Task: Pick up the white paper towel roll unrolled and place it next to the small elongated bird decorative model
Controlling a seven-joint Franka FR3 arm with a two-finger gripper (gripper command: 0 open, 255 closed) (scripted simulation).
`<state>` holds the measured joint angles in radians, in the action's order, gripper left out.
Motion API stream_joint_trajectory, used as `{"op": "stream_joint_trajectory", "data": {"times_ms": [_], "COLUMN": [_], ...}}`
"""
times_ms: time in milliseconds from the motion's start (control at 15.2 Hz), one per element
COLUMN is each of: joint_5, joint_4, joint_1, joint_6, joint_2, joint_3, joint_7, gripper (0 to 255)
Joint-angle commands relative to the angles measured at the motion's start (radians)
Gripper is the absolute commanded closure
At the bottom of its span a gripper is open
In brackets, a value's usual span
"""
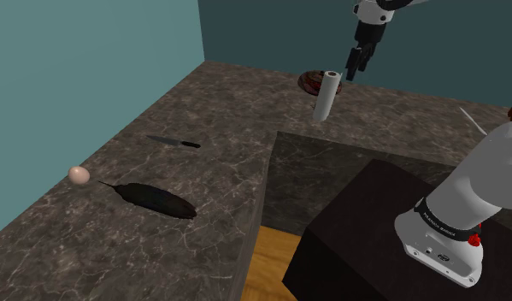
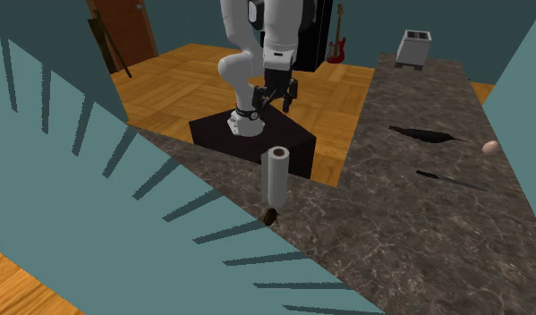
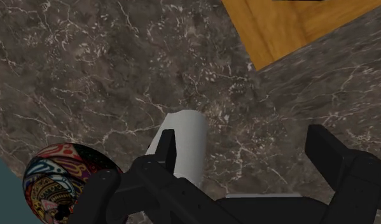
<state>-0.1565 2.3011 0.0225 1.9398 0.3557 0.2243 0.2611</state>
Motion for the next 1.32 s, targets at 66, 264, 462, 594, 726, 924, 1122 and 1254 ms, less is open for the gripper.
{"op": "stream_joint_trajectory", "data": {"times_ms": [66,264,462,594,726,924,1122,1254], "joint_5": [0.025,0.063,0.113,0.138,0.142,0.149,0.156,0.156], "joint_4": [-0.070,-0.146,-0.234,-0.277,-0.263,-0.244,-0.229,-0.229], "joint_1": [-0.006,-0.009,-0.007,-0.003,-0.001,0.000,0.002,0.002], "joint_6": [0.070,0.125,0.168,0.183,0.208,0.245,0.277,0.277], "joint_2": [-0.112,-0.220,-0.330,-0.380,-0.391,-0.410,-0.428,-0.428], "joint_3": [0.031,0.058,0.076,0.080,0.080,0.080,0.081,0.081], "joint_7": [0.059,0.124,0.192,0.222,0.225,0.230,0.234,0.234], "gripper": [0,0,0,0,0,0,0,0]}}
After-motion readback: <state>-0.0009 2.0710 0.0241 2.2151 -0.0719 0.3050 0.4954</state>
